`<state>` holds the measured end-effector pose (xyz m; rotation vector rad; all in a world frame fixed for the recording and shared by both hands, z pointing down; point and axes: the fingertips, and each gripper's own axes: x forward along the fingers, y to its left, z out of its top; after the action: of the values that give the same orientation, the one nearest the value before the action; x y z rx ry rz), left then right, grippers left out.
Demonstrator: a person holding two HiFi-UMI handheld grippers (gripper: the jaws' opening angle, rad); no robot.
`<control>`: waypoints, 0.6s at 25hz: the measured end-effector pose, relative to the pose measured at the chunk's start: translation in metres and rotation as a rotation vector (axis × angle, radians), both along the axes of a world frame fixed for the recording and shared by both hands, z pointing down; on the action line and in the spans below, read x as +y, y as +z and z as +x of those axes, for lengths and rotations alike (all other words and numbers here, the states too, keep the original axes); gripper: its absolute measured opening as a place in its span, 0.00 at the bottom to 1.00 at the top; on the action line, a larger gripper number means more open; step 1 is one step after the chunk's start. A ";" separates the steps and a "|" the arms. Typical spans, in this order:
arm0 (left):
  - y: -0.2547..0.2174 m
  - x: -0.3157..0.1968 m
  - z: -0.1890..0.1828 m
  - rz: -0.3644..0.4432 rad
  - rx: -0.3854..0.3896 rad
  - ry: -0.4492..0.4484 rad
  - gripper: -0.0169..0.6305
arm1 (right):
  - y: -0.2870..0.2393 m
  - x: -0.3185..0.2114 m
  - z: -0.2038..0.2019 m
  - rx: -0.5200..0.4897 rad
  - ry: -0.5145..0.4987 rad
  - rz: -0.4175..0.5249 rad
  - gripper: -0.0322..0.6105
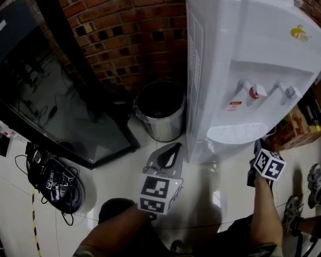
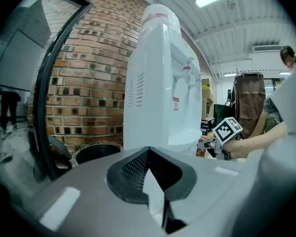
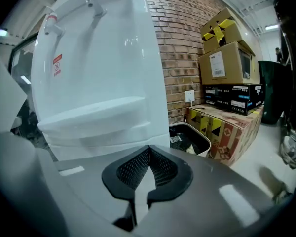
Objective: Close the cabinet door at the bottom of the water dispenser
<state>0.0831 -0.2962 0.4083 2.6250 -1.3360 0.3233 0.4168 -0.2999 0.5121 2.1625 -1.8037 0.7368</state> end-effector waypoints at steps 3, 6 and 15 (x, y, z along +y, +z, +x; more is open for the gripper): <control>-0.007 0.004 0.010 0.023 -0.005 0.025 0.03 | -0.005 -0.001 -0.001 0.017 -0.008 -0.004 0.05; -0.012 0.011 0.012 0.039 -0.016 0.042 0.03 | -0.026 0.003 -0.010 0.034 -0.007 0.028 0.05; -0.032 0.037 -0.005 0.068 0.024 0.032 0.03 | -0.113 0.042 -0.075 0.153 -0.121 0.155 0.05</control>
<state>0.0780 -0.2590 0.3767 2.6993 -1.3205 0.2542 0.3418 -0.2583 0.3994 2.1142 -1.9466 0.4058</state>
